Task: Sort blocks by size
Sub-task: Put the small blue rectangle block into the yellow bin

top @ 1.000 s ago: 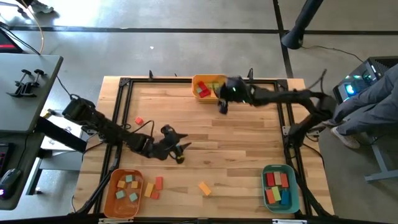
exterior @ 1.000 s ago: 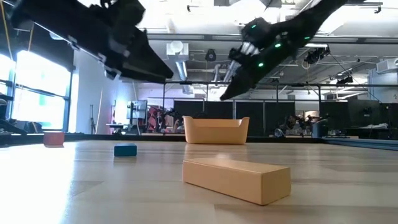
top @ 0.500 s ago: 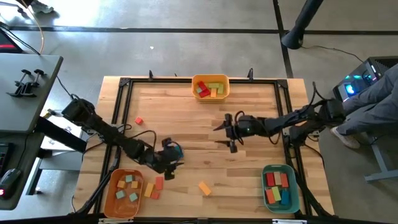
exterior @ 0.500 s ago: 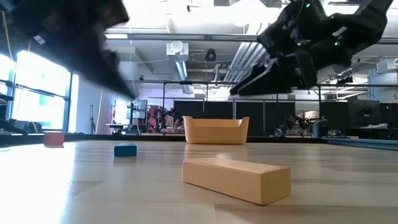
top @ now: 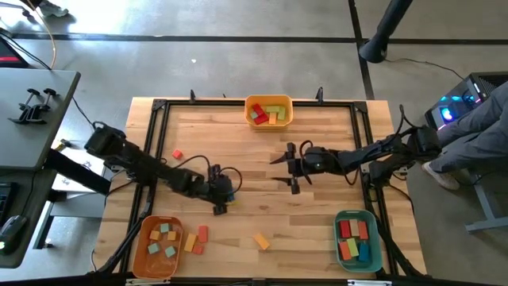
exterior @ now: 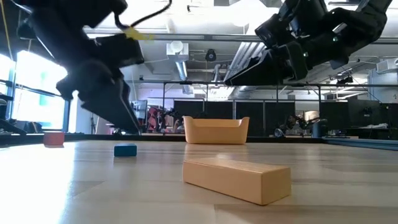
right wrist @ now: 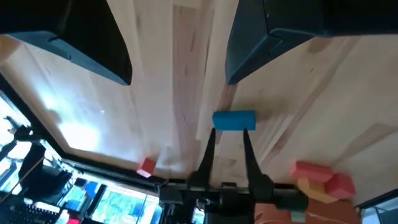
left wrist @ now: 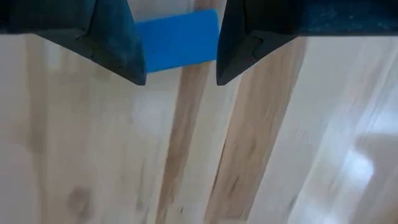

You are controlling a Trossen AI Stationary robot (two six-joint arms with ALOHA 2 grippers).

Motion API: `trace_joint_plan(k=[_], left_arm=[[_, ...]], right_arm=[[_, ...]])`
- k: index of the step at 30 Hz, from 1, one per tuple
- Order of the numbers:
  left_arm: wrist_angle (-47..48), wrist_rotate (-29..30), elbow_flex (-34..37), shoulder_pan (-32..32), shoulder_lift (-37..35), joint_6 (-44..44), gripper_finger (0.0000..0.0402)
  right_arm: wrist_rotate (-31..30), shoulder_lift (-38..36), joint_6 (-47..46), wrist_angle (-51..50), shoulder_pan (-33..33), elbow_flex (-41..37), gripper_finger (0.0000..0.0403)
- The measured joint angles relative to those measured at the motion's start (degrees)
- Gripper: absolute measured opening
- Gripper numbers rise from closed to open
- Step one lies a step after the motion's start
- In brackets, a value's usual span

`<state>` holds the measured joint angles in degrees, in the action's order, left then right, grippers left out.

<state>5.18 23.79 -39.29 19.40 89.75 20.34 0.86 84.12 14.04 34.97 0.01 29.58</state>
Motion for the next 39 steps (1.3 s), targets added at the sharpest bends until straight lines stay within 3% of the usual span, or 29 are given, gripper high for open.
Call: trace_joint_plan(k=[5, 9, 13, 16, 20, 23, 28, 32, 39], left_arm=[[-2.8, 0.6, 0.0, -3.0, 4.4, 0.6, 0.0181], [-3.5, 4.4, -1.0, -5.2, 7.8, 4.6, 0.0181], [-2.9, 6.8, -3.5, -6.8, 7.3, 7.2, 0.0181], [-1.9, 6.7, -5.8, -6.8, 5.2, 3.4, 0.0181], [6.8, 2.2, -8.5, -5.1, 1.8, -3.3, 0.0181], [15.6, -5.1, -9.1, -3.4, 0.3, -10.5, 0.0181], [25.5, -11.8, -9.0, -2.1, 1.5, -16.8, 0.0181], [22.8, -12.2, -8.1, -5.2, 3.3, -16.4, 0.0184], [8.6, -11.0, -4.4, -9.2, 3.8, -16.4, 0.0199]], right_arm=[[0.0, 0.0, -0.5, -0.5, 0.2, 0.0, 0.0256], [0.0, 0.0, -0.5, -0.5, 0.2, 0.0, 0.0256], [0.0, 0.0, -0.5, -0.5, 0.4, 0.0, 0.0256], [0.0, 0.0, -0.5, -0.5, 0.5, 0.0, 0.0256], [0.0, 0.0, -0.5, -0.5, 0.7, 0.0, 0.0256], [0.0, 0.0, -0.5, -0.6, 0.7, 0.0, 0.0256], [0.0, 0.0, -0.5, 0.0, 0.8, 0.0, 0.0256], [0.0, 0.0, -0.5, 0.0, 0.7, 0.0, 0.0256], [0.0, 0.0, -0.5, 0.0, 0.7, 0.0, 0.0256]])
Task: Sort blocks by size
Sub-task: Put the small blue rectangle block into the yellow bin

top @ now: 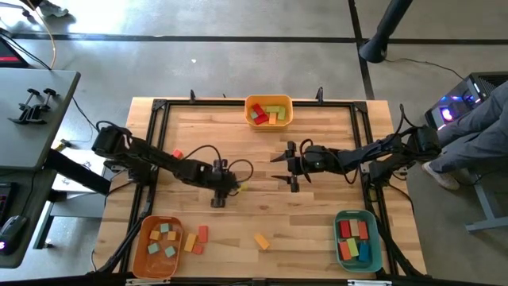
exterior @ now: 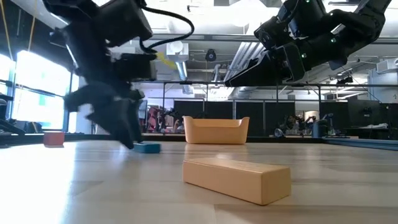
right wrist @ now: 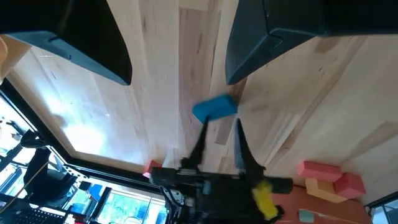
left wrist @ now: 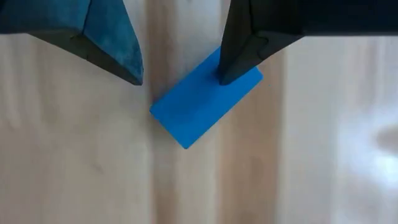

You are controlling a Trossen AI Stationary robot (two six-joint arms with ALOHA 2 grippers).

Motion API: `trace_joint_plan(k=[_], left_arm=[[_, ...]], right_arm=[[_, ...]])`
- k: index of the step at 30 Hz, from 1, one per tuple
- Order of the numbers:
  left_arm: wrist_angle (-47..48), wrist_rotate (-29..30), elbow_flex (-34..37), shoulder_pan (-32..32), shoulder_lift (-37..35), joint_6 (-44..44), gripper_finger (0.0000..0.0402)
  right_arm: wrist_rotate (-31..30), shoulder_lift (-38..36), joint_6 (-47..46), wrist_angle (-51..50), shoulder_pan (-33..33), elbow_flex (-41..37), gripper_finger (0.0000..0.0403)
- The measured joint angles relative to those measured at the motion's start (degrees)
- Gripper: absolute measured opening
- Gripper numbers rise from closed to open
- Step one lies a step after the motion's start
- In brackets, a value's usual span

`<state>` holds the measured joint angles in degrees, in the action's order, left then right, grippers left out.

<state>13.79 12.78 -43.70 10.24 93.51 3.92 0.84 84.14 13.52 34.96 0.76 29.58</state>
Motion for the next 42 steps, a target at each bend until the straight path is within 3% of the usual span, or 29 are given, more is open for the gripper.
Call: trace_joint_plan(k=[4, 8, 12, 18, 23, 31, 38, 42], left_arm=[[-10.0, 2.5, 0.1, -2.3, 0.1, 7.4, 0.02], [-18.3, 0.9, 0.1, -4.0, 0.1, 9.6, 0.02], [-17.9, -3.9, 0.0, -5.4, 0.1, 3.5, 0.02], [-10.3, -9.0, 0.1, -7.4, 1.9, -14.3, 0.0203], [-14.1, -10.4, -0.3, -10.4, 6.0, -18.4, 0.0223], [-24.9, -10.5, -0.1, -12.5, 9.8, -11.5, 0.0227], [-39.0, -11.2, 0.1, -11.6, 9.8, 8.5, 0.021], [-38.1, -11.1, 0.1, -10.7, 9.9, 2.6, 0.0207]], right_arm=[[0.0, 0.0, 0.0, 0.0, 0.0, 0.0, 0.0256], [0.0, 0.0, -0.7, 0.0, 0.0, 0.0, 0.0256], [0.0, 0.0, -1.1, 0.0, 0.0, 0.0, 0.0256], [0.0, 0.0, -1.1, 0.0, 0.0, 0.0, 0.0256], [0.0, 0.0, -1.1, -0.1, 0.0, 0.0, 0.0256], [0.0, 0.0, -1.1, -0.4, 0.0, 0.0, 0.0256], [0.0, 0.0, -1.1, -0.5, 0.0, 0.0, 0.0256], [0.0, 0.0, -1.1, -0.5, 0.0, 0.0, 0.0256]])
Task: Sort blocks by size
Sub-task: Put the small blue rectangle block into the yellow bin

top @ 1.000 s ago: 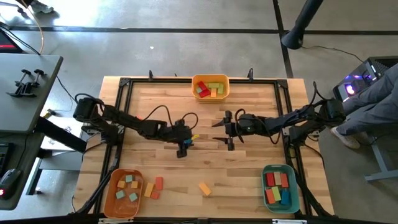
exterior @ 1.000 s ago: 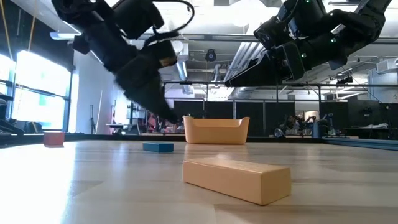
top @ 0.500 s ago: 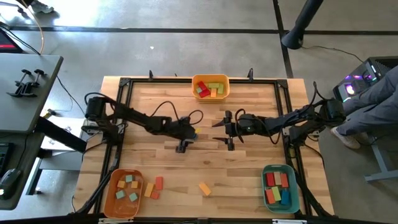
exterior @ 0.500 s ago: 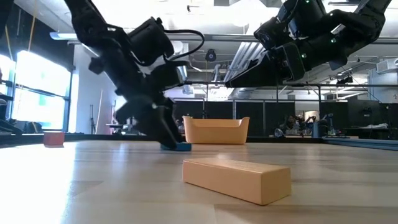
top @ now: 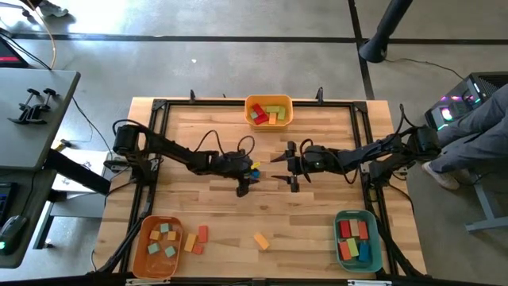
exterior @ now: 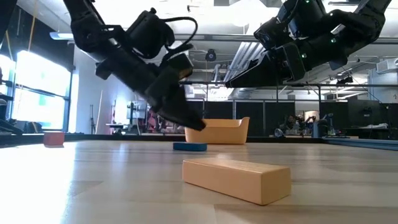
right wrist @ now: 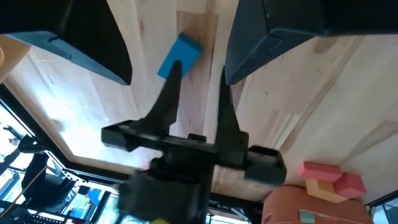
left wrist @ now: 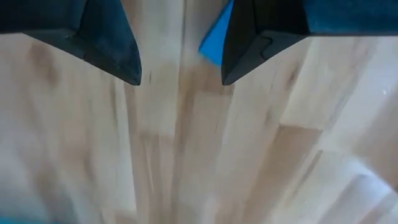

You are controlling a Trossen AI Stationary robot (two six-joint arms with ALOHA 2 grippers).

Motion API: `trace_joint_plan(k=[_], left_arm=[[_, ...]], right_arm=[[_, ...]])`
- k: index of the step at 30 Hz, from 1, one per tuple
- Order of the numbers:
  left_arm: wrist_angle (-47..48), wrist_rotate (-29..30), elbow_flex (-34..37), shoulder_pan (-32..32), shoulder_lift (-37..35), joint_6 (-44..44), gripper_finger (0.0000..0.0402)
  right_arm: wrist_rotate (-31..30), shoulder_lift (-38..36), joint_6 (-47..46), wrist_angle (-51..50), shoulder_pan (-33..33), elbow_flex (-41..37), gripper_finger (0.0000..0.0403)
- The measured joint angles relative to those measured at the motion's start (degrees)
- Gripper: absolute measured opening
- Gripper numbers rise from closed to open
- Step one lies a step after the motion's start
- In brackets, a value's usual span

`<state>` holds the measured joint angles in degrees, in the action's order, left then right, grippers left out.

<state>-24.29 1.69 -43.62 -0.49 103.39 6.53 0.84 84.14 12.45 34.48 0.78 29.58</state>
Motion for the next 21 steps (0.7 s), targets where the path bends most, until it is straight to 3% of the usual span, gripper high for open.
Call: trace_joint_plan(k=[6, 10, 17, 21], left_arm=[[5.8, 2.8, 0.0, -0.7, 0.0, -15.0, 0.0214], [3.4, -2.2, -0.1, -2.8, 2.0, -20.6, 0.0229], [-0.2, -4.7, -0.2, -5.1, 7.3, -16.7, 0.0238], [-0.1, -6.2, -0.2, -4.9, 8.1, -12.8, 0.0222]], right_arm=[[0.0, 0.0, 0.8, -0.2, 0.0, 0.0, 0.0256], [0.0, 0.0, 1.0, 0.0, 0.0, 0.0, 0.0256], [0.0, 0.0, 0.9, -1.6, 0.0, 0.0, 0.0256], [0.0, 0.0, 1.4, -3.3, 0.0, 0.0, 0.0256]])
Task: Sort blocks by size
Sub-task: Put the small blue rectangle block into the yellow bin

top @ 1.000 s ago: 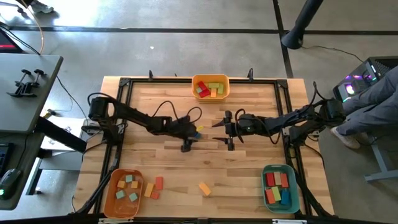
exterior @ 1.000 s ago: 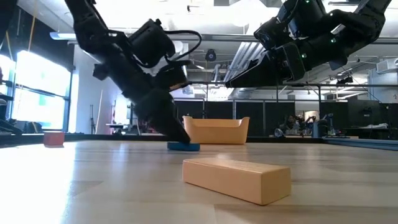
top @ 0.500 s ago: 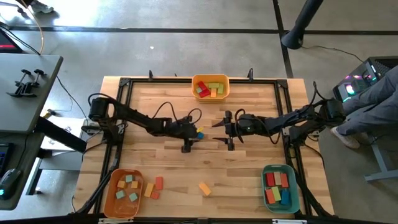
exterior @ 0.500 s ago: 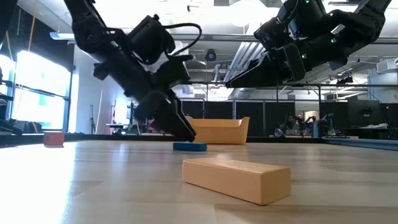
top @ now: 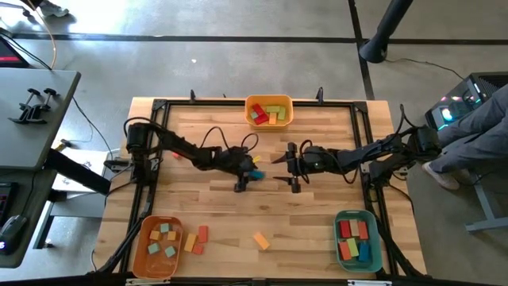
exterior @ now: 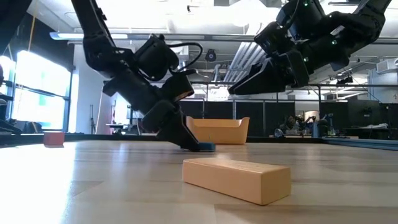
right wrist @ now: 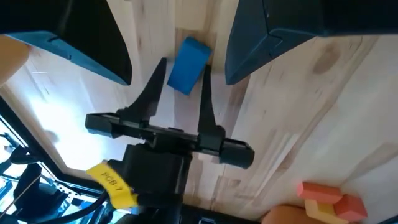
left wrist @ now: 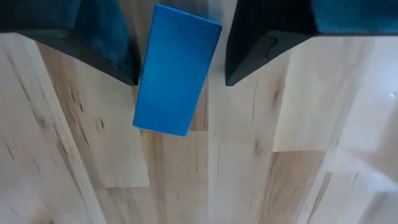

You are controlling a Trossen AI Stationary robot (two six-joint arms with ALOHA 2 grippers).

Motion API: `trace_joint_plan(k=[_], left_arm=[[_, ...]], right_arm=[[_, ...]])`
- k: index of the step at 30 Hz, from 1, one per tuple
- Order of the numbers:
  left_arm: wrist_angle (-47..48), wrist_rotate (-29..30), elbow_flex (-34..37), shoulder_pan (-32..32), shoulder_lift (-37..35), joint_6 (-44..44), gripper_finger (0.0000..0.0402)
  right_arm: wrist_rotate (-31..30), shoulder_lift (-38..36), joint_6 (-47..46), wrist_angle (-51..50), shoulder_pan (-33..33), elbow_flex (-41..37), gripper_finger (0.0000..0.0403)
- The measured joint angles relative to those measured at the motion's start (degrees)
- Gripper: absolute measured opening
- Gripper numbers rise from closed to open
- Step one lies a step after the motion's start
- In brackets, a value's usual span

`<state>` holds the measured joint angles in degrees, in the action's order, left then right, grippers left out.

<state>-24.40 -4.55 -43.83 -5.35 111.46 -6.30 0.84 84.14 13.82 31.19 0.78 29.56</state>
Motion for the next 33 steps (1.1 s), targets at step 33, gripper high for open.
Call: trace_joint_plan(k=[33], left_arm=[[-1.1, 25.0, -3.4, 16.5, -5.5, 8.3, 0.0098]], right_arm=[[6.8, 15.9, -2.4, 17.0, -1.5, -0.4, 0.0256]])
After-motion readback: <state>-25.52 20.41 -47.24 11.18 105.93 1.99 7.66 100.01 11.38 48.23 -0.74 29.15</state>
